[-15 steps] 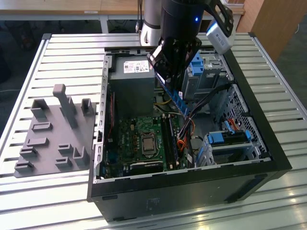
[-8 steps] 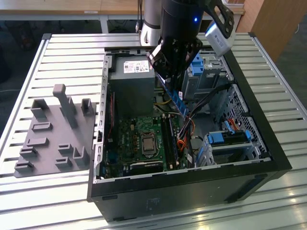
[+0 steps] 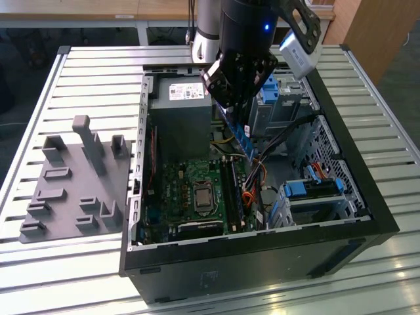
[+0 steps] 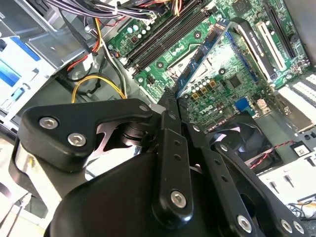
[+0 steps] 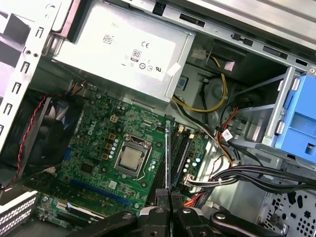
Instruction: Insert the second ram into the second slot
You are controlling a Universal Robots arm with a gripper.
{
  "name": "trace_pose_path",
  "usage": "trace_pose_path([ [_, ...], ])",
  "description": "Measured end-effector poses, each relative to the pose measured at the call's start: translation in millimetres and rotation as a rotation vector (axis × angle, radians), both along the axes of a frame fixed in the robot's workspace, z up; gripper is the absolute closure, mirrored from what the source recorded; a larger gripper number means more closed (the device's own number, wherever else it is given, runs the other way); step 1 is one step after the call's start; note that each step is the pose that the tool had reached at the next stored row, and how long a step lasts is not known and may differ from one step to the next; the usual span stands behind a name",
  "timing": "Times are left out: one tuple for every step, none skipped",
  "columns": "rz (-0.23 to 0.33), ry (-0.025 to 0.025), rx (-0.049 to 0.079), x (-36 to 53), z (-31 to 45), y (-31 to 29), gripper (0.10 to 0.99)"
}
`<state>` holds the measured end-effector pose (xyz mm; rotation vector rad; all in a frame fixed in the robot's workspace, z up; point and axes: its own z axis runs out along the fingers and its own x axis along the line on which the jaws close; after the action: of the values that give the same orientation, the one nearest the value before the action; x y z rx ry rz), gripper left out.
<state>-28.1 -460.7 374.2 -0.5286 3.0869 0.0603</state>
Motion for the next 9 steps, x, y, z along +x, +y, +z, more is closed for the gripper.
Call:
trace_pose_path([
  [-0.005, 0.0000, 0.000, 0.0, 0.0, 0.0, 0.957],
  [-0.009, 0.0000, 0.000, 0.0, 0.0, 0.0, 0.957],
  [-0.013, 0.0000, 0.000, 0.0, 0.0, 0.0, 0.957],
  [-0.016, 0.0000, 0.000, 0.0, 0.0, 0.0, 0.957],
  [-0.018, 0.0001, 0.000, 0.0, 0.0, 0.0, 0.957],
  [-0.020, 0.0001, 0.000, 0.0, -0.1, 0.0, 0.957],
  [-0.020, 0.0000, 0.000, 0.0, -0.3, 0.0, 0.957],
  [-0.020, 0.0000, 0.000, 0.0, -0.6, 0.0, 0.957],
  [-0.020, 0.0000, 0.000, 0.0, -0.8, 0.0, 0.957],
])
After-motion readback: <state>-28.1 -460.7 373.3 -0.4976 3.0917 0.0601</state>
